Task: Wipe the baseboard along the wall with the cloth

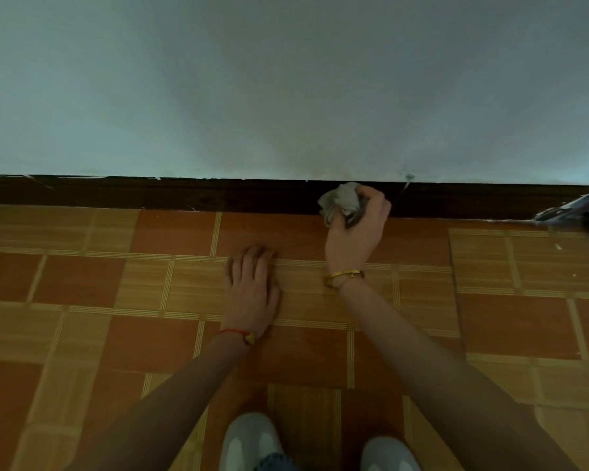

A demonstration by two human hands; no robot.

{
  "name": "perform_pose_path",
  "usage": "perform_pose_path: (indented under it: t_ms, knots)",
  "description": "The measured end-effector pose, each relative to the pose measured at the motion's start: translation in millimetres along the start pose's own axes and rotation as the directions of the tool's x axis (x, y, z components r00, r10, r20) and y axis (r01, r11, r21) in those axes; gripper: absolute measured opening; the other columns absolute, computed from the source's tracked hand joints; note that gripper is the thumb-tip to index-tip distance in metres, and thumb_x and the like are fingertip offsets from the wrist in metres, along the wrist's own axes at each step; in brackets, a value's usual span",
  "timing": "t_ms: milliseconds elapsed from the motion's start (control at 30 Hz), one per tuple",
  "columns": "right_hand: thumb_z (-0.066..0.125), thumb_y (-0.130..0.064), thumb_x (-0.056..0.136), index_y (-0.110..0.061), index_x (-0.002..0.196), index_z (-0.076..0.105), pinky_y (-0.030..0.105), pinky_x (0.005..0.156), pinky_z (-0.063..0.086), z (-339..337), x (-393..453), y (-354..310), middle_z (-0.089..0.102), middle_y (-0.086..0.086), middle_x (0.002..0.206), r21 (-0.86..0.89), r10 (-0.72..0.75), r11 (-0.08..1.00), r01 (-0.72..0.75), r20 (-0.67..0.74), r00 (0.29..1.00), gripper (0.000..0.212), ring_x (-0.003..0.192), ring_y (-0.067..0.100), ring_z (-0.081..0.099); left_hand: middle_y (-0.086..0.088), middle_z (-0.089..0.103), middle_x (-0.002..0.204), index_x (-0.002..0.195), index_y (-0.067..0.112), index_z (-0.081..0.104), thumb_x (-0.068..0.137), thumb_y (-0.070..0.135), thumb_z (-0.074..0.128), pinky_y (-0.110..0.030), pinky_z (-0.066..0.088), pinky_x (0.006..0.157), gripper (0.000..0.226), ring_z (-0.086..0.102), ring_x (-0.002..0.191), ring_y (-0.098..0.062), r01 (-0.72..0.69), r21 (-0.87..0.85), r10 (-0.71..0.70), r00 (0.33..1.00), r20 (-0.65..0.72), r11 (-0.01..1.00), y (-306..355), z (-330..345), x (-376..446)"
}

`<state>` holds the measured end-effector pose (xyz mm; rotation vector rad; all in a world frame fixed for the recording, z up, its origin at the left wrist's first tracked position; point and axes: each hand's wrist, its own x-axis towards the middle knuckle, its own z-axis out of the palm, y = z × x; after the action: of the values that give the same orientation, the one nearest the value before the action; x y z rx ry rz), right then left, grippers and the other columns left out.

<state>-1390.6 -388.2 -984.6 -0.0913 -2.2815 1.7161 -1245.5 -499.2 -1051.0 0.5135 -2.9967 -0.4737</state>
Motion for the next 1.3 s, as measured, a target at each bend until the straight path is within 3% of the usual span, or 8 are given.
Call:
perform_pose_path:
  t_ms: [133,267,367,600,700,1033,1133,1300]
  knots:
    - [0.065,0.005,0.077,-0.009,0.108,0.055,0.002,0.077,0.039,-29.5,25.5,8.7,0.05,0.007,0.11,-0.015,0.078,0.997,-0.082,-0.185,0.98,0.035,0.091,-0.003,0.052,-0.014,0.049,0.142,0.14,0.011,0.049,0.094,0.027,0.042,-0.057,0.032,0.114,0.049,0.04,0.131,-0.032,-0.025,-0.013,0.024,0.998,-0.049,1.0,-8.8,6.4,7.9]
    - [0.065,0.001,0.081,-0.007,0.11,0.053,0.004,0.083,0.04,-51.1,48.2,14.2,0.048,0.001,0.109,-0.02,0.138,0.988,-0.153,-0.328,0.934,0.032,0.097,0.009,0.054,-0.014,0.049,0.142,0.14,0.01,0.049,0.095,0.026,0.04,-0.06,0.028,0.116,0.048,0.041,0.133,-0.033,-0.03,-0.056,0.025,0.996,-0.083,0.998,-7.0,11.8,17.1]
    - [0.064,0.003,0.081,-0.006,0.11,0.053,0.003,0.083,0.04,-43.7,40.3,10.2,0.049,0.003,0.111,-0.013,0.131,0.99,-0.141,-0.298,0.946,0.032,0.097,0.006,0.053,-0.013,0.049,0.143,0.14,0.01,0.051,0.097,0.026,0.038,-0.06,0.025,0.118,0.047,0.043,0.134,-0.034,-0.036,-0.046,0.032,0.997,-0.075,0.998,-4.8,15.6,17.4]
    - [0.061,0.011,0.074,-0.003,0.103,0.055,0.003,0.072,0.039,18.0,-9.9,-2.4,0.049,0.014,0.108,-0.02,0.005,1.0,-0.005,-0.019,1.0,0.032,0.088,0.006,0.05,-0.011,0.049,0.144,0.138,0.012,0.053,0.096,0.025,0.04,-0.058,0.023,0.119,0.046,0.043,0.136,-0.033,-0.062,-0.066,0.054,0.993,-0.109,0.996,-7.5,16.5,17.2]
    - [0.061,0.008,0.074,-0.002,0.103,0.056,0.001,0.071,0.037,18.0,-13.8,1.1,0.05,0.014,0.107,-0.045,-0.012,0.999,0.013,0.03,0.999,0.031,0.086,0.002,0.047,-0.01,0.049,0.144,0.139,0.012,0.053,0.096,0.025,0.041,-0.057,0.021,0.12,0.046,0.043,0.136,-0.032,-0.07,-0.072,0.061,0.991,-0.116,0.995,-7.7,15.1,16.6]
    - [0.063,0.007,0.079,-0.006,0.109,0.054,0.002,0.078,0.042,-50.8,46.2,18.3,0.048,0.009,0.113,-0.129,0.08,0.984,-0.121,-0.286,0.955,0.034,0.098,0.014,0.053,-0.008,0.05,0.142,0.138,0.013,0.053,0.096,0.025,0.041,-0.058,0.023,0.119,0.046,0.045,0.135,-0.032,-0.06,-0.061,0.054,0.993,-0.106,0.996,-7.4,15.0,16.9]
    - [0.062,0.008,0.077,-0.006,0.107,0.055,0.006,0.079,0.042,-43.1,35.2,14.4,0.05,0.011,0.111,-0.142,0.013,0.989,-0.044,-0.212,0.977,0.033,0.096,0.015,0.053,-0.009,0.05,0.142,0.138,0.013,0.053,0.096,0.026,0.04,-0.058,0.023,0.119,0.046,0.045,0.134,-0.032,-0.064,-0.064,0.056,0.992,-0.113,0.996,-7.6,16.2,16.7]
    - [0.065,0.004,0.076,-0.005,0.106,0.06,0.003,0.072,0.037,7.8,-9.5,-4.4,0.051,0.012,0.109,-0.119,-0.136,0.98,0.16,0.184,0.973,0.032,0.089,0.012,0.052,-0.011,0.051,0.142,0.138,0.012,0.053,0.095,0.025,0.042,-0.058,0.023,0.119,0.046,0.044,0.134,-0.032,-0.074,-0.063,0.066,0.99,-0.121,0.995,-8.7,17.3,17.5]
